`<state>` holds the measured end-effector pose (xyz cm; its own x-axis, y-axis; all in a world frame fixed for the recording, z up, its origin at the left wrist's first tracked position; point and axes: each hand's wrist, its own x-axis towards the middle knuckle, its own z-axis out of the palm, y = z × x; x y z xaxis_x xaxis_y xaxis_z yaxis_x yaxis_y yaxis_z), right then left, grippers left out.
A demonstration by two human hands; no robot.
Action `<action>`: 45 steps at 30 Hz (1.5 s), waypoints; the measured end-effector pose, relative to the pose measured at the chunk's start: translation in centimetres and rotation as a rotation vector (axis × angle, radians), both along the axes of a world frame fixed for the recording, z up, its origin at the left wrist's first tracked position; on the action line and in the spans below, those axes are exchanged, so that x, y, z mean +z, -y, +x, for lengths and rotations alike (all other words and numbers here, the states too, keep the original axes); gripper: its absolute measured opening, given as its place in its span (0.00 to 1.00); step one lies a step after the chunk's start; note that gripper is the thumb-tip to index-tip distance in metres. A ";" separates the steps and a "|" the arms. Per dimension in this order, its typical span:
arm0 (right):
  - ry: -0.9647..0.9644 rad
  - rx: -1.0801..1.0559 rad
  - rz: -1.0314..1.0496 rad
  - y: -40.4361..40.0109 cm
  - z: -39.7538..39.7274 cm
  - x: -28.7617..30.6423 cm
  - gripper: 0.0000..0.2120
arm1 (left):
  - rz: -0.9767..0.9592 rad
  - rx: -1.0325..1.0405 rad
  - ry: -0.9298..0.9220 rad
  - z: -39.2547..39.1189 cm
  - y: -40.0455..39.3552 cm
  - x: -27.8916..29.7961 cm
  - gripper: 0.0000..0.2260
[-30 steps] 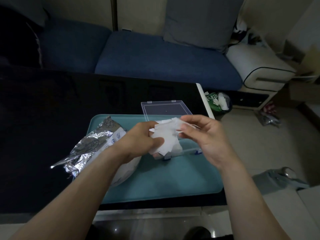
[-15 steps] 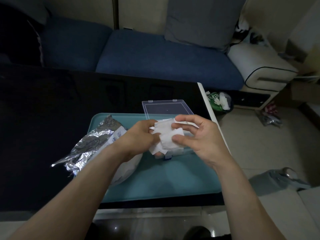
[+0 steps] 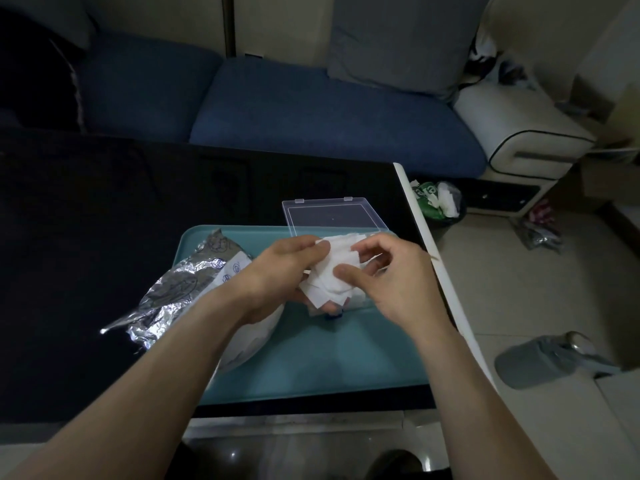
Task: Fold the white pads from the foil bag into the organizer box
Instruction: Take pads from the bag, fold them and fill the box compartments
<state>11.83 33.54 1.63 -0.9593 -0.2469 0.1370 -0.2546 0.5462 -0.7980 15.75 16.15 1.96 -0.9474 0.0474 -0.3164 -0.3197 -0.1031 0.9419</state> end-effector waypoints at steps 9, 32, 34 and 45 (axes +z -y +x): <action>0.023 0.113 -0.104 -0.6 -0.3 0.4 0.10 | -0.040 0.171 0.029 -0.5 0.0 -0.3 0.10; 0.206 0.093 -0.371 -0.4 -0.2 0.1 0.18 | -0.203 0.030 -0.127 0.4 0.3 -0.3 0.14; 0.197 0.038 -0.369 -0.3 -0.3 -0.1 0.16 | -0.159 -0.038 -0.120 0.5 0.3 -0.3 0.13; 0.529 0.120 -0.827 -2.4 -1.3 2.0 0.25 | -0.520 0.111 -0.148 0.2 0.6 -0.8 0.06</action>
